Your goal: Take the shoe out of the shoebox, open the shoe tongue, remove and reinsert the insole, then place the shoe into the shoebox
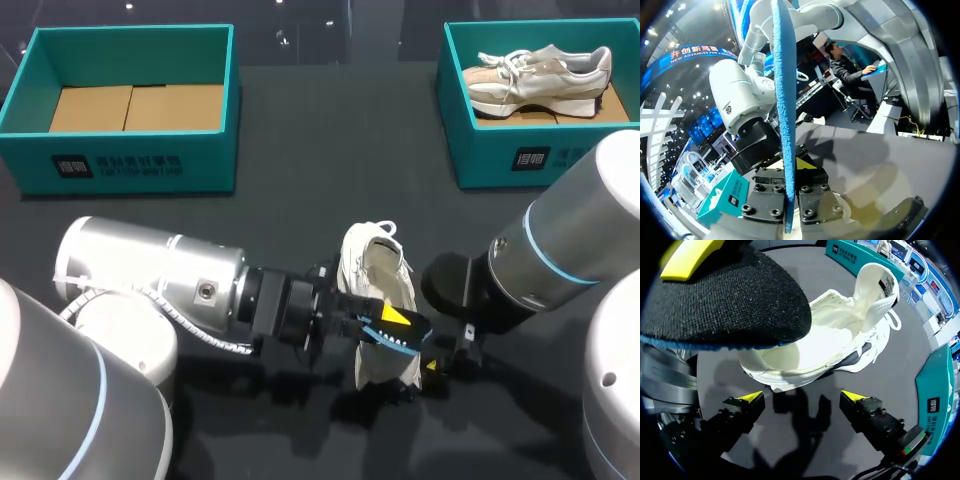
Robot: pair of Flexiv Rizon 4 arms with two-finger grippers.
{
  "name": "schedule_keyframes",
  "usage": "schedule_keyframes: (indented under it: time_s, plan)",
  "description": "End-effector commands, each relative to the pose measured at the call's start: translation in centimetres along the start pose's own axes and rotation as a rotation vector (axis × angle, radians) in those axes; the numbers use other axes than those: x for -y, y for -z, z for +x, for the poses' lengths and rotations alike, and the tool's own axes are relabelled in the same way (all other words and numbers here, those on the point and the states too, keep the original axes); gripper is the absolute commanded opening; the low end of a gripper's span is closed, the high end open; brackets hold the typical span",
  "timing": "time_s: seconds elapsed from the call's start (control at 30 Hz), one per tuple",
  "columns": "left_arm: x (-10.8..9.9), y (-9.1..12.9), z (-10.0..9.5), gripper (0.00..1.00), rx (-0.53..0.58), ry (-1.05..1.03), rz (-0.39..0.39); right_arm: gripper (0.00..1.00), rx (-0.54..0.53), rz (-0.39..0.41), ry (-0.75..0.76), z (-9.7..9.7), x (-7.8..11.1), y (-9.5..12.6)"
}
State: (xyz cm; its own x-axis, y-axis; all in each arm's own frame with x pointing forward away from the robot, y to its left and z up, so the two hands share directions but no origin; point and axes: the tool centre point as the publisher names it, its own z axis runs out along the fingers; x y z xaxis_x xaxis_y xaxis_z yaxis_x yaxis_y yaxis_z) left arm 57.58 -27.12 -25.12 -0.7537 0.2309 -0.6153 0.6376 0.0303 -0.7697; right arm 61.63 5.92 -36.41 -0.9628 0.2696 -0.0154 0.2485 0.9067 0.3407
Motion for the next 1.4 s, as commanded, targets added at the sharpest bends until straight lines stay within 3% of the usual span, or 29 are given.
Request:
schedule_keyframes:
  time_s: [0.03,0.73,1.4]
  plan:
    - [0.1,0.0,0.1,0.00,0.002,-0.001,-0.002,1.00,0.001,-0.001,0.000,0.1,0.1,0.1]
    - [0.7,-0.8,0.8,0.00,0.003,-0.052,0.021,1.00,-0.089,-0.107,0.056,-0.9,1.7,0.6]
    - [0.2,-1.5,1.1,0.00,-0.013,-0.037,0.032,1.00,-0.104,-0.160,0.159,-0.1,0.4,0.5]
